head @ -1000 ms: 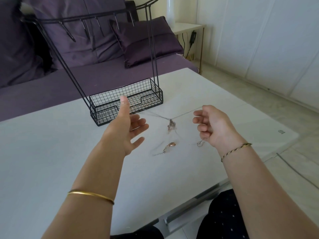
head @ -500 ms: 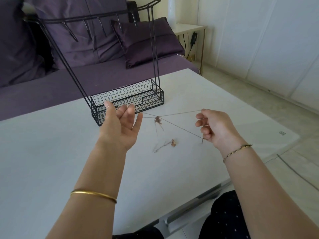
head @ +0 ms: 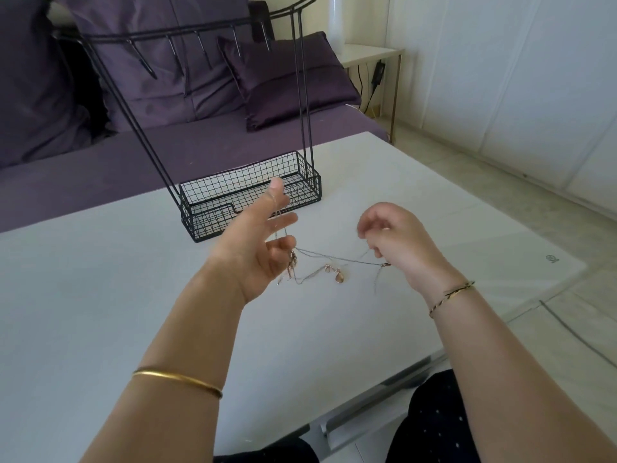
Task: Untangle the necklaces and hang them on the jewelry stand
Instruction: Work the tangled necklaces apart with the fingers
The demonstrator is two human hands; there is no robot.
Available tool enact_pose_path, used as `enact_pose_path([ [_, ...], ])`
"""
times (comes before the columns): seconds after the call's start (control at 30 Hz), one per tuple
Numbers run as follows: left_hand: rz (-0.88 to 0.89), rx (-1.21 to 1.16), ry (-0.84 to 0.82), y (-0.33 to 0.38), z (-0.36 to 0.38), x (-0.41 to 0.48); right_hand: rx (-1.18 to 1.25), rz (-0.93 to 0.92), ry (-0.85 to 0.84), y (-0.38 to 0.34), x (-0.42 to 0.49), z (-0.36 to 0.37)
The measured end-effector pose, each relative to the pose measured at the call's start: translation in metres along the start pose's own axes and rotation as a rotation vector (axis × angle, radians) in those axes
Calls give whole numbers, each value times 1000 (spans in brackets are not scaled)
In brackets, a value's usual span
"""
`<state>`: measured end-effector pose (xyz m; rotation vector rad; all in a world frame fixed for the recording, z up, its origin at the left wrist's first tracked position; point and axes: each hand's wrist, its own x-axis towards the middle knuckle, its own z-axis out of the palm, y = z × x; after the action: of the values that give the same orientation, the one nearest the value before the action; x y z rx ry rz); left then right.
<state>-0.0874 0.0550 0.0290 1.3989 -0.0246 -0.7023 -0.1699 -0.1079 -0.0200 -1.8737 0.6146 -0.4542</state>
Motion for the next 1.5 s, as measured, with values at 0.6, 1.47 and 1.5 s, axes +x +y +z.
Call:
enact_pose_path([
  [0.6, 92, 133, 127, -3, -7, 8, -447, -374, 376, 0, 6, 14],
  [1.47, -19, -19, 89, -5, -2, 9, -42, -124, -129, 9, 26, 51],
  [1.5, -24, -68, 86, -4, -3, 9, -32, -118, -107, 8, 24, 51],
])
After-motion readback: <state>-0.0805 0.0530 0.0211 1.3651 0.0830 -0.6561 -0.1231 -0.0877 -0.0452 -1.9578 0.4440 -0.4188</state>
